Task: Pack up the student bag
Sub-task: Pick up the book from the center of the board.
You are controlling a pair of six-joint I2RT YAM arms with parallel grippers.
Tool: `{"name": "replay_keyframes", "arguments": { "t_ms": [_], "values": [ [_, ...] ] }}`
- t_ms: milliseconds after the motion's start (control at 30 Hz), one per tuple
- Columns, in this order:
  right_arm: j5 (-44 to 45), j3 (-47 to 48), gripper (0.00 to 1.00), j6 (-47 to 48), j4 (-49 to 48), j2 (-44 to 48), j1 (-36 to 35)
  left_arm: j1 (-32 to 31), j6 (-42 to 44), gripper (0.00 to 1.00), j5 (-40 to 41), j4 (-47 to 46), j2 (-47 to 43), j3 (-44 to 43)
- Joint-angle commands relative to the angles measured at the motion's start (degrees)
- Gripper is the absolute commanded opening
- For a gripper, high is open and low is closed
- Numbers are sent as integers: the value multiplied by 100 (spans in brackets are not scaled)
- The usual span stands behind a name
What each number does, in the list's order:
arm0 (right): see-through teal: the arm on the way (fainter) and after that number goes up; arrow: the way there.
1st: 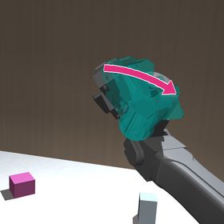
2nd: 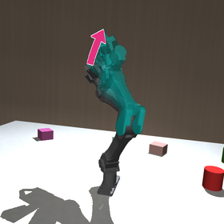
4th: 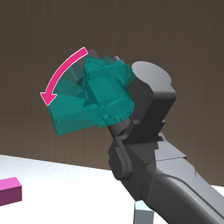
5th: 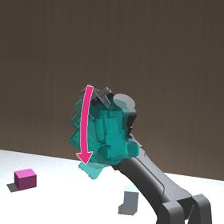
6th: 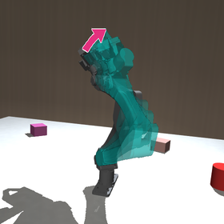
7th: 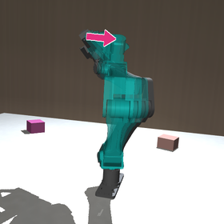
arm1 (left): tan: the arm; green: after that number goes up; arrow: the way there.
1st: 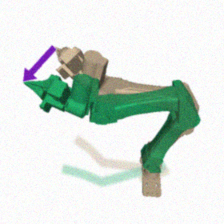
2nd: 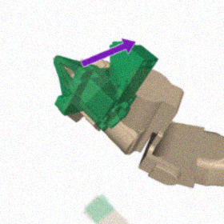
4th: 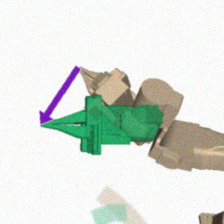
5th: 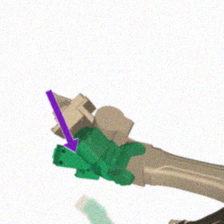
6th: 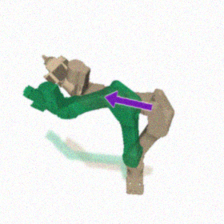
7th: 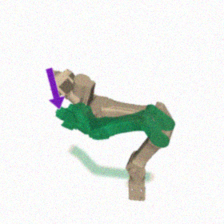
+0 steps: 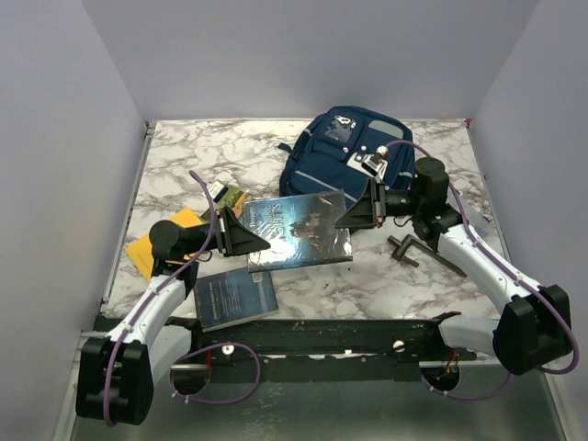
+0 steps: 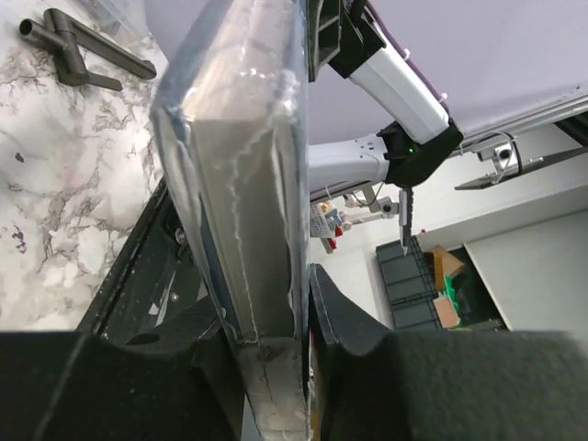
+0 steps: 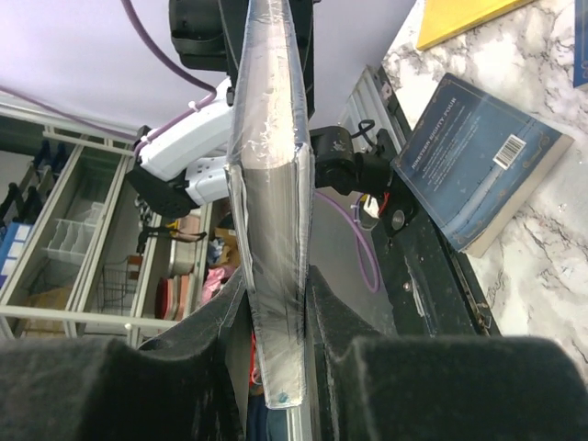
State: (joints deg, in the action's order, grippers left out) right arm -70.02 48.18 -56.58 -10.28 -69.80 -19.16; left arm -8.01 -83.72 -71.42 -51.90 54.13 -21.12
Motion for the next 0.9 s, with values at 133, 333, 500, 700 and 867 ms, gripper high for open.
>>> {"name": "replay_keyframes", "arguments": {
  "t_ms": [133, 333, 500, 700, 867],
  "values": [
    [-91, 37, 1, 247, -198, -35, -16, -44, -1031, 39, 111, -1446, -153, 19],
    [503, 289, 3, 910, 809, -121, -15, -47, -1199, 9, 694, -1526, -76, 107],
    [1816, 931, 28, 2027, 2696, -415, -18, 116, -1027, 0, 888, -1095, 122, 26],
    [4535, 1437, 66, 2604, 4017, -299, -18, 341, 2772, 0, 1682, 4465, -399, -1451],
    [5758, 1600, 77, 3090, 4465, -558, -31, 400, 4615, 0, 3462, 7313, -289, -2723]
  ]
}}
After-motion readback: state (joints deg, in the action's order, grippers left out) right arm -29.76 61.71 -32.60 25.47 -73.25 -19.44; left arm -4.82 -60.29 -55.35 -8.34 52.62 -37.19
